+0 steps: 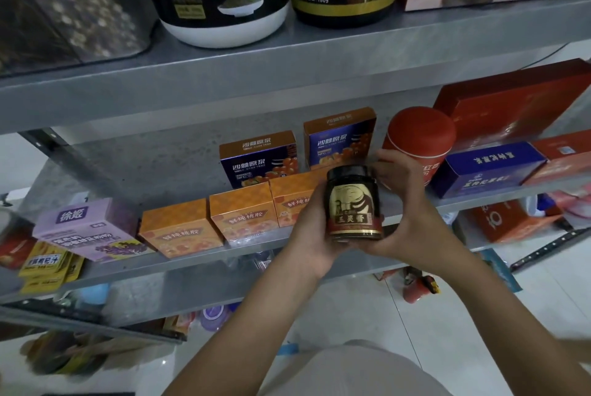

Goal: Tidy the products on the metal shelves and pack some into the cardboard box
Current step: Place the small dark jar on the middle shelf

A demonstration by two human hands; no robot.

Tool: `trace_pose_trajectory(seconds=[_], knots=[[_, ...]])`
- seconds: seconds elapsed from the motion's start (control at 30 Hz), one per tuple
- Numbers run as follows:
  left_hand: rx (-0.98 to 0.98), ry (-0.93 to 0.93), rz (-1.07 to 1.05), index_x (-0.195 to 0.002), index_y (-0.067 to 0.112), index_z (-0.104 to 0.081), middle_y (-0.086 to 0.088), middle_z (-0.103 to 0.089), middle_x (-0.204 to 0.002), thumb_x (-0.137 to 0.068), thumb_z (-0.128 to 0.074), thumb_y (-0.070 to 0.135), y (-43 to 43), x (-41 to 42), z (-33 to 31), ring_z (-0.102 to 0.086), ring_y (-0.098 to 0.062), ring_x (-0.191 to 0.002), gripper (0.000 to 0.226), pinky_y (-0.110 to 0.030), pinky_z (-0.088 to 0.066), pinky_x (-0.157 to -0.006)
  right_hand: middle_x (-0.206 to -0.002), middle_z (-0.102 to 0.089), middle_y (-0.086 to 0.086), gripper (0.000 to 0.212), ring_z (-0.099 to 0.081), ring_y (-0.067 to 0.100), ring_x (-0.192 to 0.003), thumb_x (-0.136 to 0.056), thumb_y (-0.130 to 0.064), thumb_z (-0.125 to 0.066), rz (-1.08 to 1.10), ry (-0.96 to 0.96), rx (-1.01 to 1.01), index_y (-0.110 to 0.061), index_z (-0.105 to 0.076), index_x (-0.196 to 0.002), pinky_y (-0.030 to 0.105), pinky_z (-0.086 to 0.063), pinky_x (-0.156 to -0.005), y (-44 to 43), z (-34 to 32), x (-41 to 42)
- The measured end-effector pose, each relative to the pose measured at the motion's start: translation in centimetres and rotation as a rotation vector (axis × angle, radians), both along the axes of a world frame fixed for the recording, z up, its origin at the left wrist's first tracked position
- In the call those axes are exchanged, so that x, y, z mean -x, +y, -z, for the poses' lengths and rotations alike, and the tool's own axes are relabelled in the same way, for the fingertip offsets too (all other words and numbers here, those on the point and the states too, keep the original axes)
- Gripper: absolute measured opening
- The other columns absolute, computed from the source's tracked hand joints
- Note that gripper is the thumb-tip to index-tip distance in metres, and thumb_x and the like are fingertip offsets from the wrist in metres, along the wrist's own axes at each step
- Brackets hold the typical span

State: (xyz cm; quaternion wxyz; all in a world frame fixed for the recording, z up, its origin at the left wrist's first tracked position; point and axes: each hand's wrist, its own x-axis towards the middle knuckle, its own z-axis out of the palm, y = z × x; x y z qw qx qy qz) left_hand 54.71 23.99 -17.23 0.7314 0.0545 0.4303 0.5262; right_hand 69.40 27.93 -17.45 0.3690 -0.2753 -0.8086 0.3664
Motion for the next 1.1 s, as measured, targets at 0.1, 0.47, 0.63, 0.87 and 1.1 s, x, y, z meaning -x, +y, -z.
trace_pose_trajectory(seconds=[0.1,0.47,0.63,0.87,1.1], knots=[[-0.006,0.114,-0.024,-0.127,0.017,-0.059,-0.013,-0.071,-0.116,-0.094,-0.043,0.061,0.0,0.1,-0.2,-0.068,-0.029,-0.106,0.057,-0.047,-0.054,-0.092,-0.134,-0.024,-0.042,0.096,-0.035,-0.010,-0.126,-0.058,-0.046,-0.075,0.041,-0.129,-0.124,-0.043,-0.021,-0.137,0.004,-0.034,-0.098,-0.4,-0.7,0.1],[0.064,-0.126,-0.042,-0.123,0.010,-0.060,-0.015,-0.071,-0.082,-0.094,-0.048,0.054,-0.1,-0.4,-0.3,-0.070,-0.027,-0.066,0.055,-0.034,-0.057,-0.056,-0.143,-0.030,-0.035,0.107,-0.032,-0.005,-0.136,-0.059,-0.043,-0.081,-0.095,-0.149,0.147,-0.040,-0.016,-0.145,0.024,-0.042,-0.106,-0.1,0.8,-0.1],[0.058,-0.062,0.042,-0.119,0.011,-0.063,-0.016,-0.072,-0.092,-0.097,-0.041,0.056,-0.1,-0.7,-0.4,-0.071,-0.029,-0.078,0.054,-0.038,-0.060,-0.067,-0.124,-0.043,-0.041,0.088,-0.039,-0.020,-0.120,-0.054,-0.050,-0.076,0.035,-0.181,0.085,-0.045,-0.032,-0.129,0.000,-0.033,-0.092,-0.5,-0.2,-0.7],[0.056,0.142,0.045,-0.121,0.016,-0.060,-0.013,-0.074,-0.093,-0.093,-0.038,0.064,0.3,-1.0,-0.2,-0.072,-0.028,-0.084,0.060,-0.043,-0.055,-0.079,-0.127,-0.035,-0.021,0.105,-0.026,-0.007,-0.116,-0.056,-0.027,-0.084,0.098,-0.433,-0.192,-0.040,-0.024,-0.141,0.003,-0.030,-0.087,-0.7,-0.9,-1.0],[0.077,0.144,0.001,-0.107,0.018,-0.063,-0.010,-0.075,-0.078,-0.097,-0.040,0.057,0.1,-1.4,-0.2,-0.073,-0.025,-0.069,0.047,-0.042,-0.057,-0.076,-0.129,-0.011,-0.059,0.118,-0.018,-0.025,-0.128,-0.064,-0.019,-0.089,-0.022,-0.305,0.120,-0.043,-0.008,-0.147,-0.004,-0.026,-0.094,-1.3,0.3,-1.4]])
